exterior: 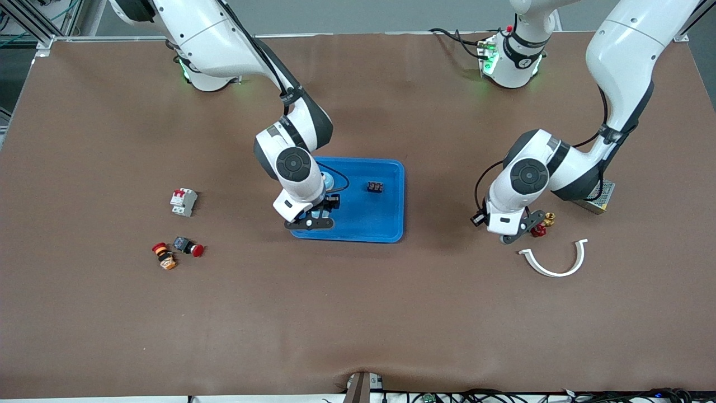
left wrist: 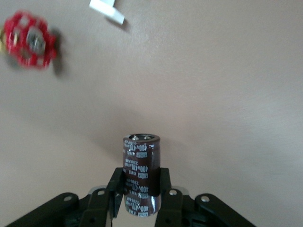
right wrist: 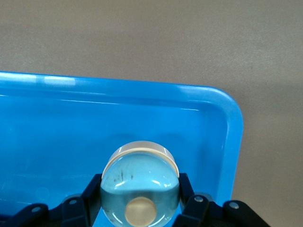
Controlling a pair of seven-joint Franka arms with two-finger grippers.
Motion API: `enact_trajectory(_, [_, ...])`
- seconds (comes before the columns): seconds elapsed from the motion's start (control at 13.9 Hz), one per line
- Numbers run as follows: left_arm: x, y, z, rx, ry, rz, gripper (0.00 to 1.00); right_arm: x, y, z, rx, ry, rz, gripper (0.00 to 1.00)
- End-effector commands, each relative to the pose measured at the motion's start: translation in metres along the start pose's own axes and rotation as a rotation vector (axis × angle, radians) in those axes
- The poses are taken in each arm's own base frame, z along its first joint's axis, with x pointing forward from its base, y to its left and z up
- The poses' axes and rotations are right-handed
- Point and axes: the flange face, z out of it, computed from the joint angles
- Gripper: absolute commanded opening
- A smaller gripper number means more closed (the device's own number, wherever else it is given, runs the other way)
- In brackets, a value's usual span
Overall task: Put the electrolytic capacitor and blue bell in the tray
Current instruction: 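Release the bell into the tray while the left gripper carries the capacitor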
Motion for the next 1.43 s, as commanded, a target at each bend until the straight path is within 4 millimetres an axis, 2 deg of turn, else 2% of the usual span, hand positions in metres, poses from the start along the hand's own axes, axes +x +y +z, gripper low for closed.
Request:
enact_trajectory(0.0, [-0.012, 0.013, -0.027, -0.025, -0.029, -0.199, 0.00, -0.010, -0.005, 0.007, -0.012, 0.009, -0.011, 0.37])
enact_trajectory(0.29, [-0.035, 0.033, -0.045, -0.065, -0.044, -0.405, 0.00, -0.011, -0.003, 0.012, -0.007, 0.019, -0.017, 0.38])
enact_trajectory(0.5, [-0.068, 0.057, -0.057, -0.092, -0.050, -0.527, 0.00, -0.010, -0.003, 0.017, -0.005, 0.025, -0.019, 0.39])
enact_trajectory(0.93, [-0.123, 0.093, -0.066, -0.150, -0.078, -0.662, 0.00, -0.010, -0.002, 0.028, -0.020, 0.031, -0.036, 0.40])
enact_trajectory(1.08, [-0.137, 0.098, -0.061, -0.159, -0.073, -0.680, 0.00, -0.010, -0.002, 0.030, -0.021, 0.028, -0.036, 0.42])
enact_trajectory(1.15, [-0.145, 0.101, -0.054, -0.158, -0.058, -0.686, 0.00, -0.009, -0.002, 0.029, -0.021, 0.030, -0.033, 0.46])
enact_trajectory(1.22, [-0.148, 0.105, -0.049, -0.170, -0.049, -0.703, 0.00, -0.007, 0.001, 0.028, -0.019, 0.031, -0.029, 0.60])
enact_trajectory(1.29, [-0.154, 0.112, -0.047, -0.190, -0.044, -0.720, 0.00, -0.006, 0.003, 0.027, -0.019, 0.031, -0.026, 0.95])
enact_trajectory(1.36, [-0.158, 0.117, -0.041, -0.197, -0.033, -0.729, 0.00, -0.005, 0.003, 0.025, -0.018, 0.032, -0.024, 1.00])
